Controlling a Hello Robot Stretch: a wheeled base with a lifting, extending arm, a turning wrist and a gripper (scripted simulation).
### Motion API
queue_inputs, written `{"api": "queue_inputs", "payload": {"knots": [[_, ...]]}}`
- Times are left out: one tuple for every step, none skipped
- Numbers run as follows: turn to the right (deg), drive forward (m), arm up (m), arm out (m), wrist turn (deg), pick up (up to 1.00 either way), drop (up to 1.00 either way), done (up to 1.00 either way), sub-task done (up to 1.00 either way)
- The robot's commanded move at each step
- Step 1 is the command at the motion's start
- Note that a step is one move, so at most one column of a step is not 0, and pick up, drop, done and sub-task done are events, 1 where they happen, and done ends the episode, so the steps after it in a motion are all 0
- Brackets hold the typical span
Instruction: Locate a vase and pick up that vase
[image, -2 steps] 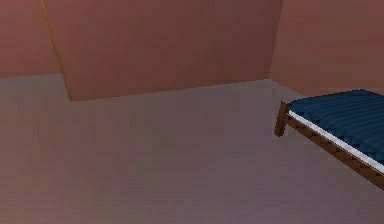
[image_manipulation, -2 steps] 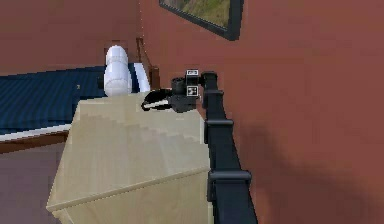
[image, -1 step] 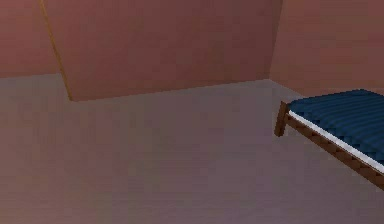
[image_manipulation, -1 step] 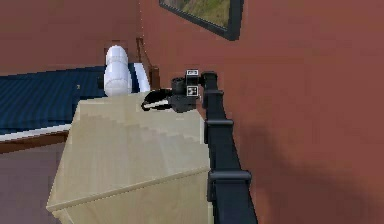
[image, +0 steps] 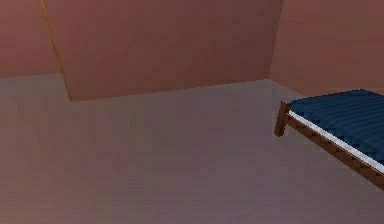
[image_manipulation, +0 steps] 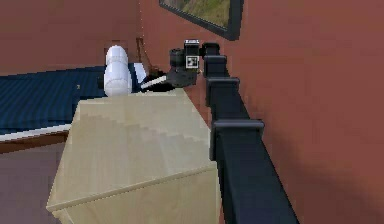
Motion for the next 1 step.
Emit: {"api": "queue_inputs", "payload": {"knots": [[0.0,0.0,0.0,0.0,0.0,0.0,0.0,1.0,0.0]]}}
